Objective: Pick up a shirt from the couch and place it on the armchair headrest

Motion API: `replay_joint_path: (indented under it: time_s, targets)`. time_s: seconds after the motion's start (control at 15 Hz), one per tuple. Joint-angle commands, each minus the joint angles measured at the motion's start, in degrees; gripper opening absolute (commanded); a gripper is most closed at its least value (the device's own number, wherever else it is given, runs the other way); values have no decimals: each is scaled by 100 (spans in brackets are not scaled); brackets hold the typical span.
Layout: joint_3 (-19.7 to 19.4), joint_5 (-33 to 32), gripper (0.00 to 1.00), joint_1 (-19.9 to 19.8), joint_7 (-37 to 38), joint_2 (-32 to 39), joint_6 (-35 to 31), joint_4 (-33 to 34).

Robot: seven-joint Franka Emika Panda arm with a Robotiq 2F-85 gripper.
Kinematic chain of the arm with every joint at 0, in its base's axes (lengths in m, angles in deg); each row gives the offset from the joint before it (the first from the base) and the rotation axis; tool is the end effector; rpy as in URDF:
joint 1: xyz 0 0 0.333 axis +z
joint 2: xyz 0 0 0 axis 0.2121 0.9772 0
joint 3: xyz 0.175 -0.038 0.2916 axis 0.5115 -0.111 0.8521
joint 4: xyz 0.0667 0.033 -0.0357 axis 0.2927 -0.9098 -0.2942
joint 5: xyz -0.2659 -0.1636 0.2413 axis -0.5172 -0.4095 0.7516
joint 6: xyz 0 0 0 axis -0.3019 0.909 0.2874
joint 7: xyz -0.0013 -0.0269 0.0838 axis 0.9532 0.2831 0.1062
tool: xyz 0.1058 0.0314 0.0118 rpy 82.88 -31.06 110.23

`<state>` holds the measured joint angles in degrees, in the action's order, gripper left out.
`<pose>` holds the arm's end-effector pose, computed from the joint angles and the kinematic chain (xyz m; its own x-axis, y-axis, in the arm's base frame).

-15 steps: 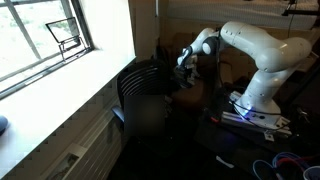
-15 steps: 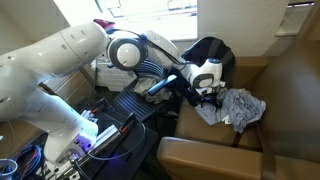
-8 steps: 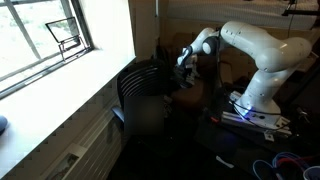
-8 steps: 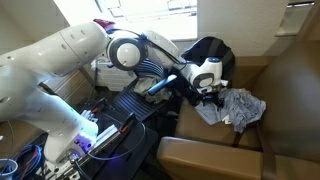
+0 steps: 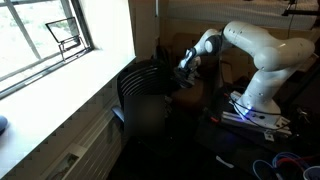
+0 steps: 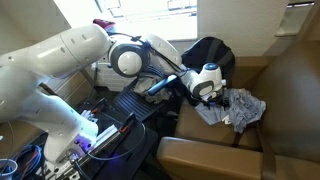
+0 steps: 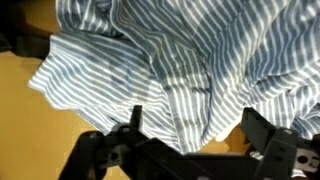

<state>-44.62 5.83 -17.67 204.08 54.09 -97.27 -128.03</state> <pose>0.5762 -0.4393 -0.1009 -0.9632 -0.2686 0.0124 -0.2664 0.9472 -0.1786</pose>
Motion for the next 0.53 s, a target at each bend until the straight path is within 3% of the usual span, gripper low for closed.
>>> replay_joint_path:
  time_s: [0.0,0.2,0.4,0.47]
  targets:
    - [-138,189,100,83,-145,0,274,-2]
    - [-204,292,100,124,-142,1,359,5]
    - [-771,414,100,560,892,2,291,-179]
    - [-703,488,100,512,976,2,491,-162]
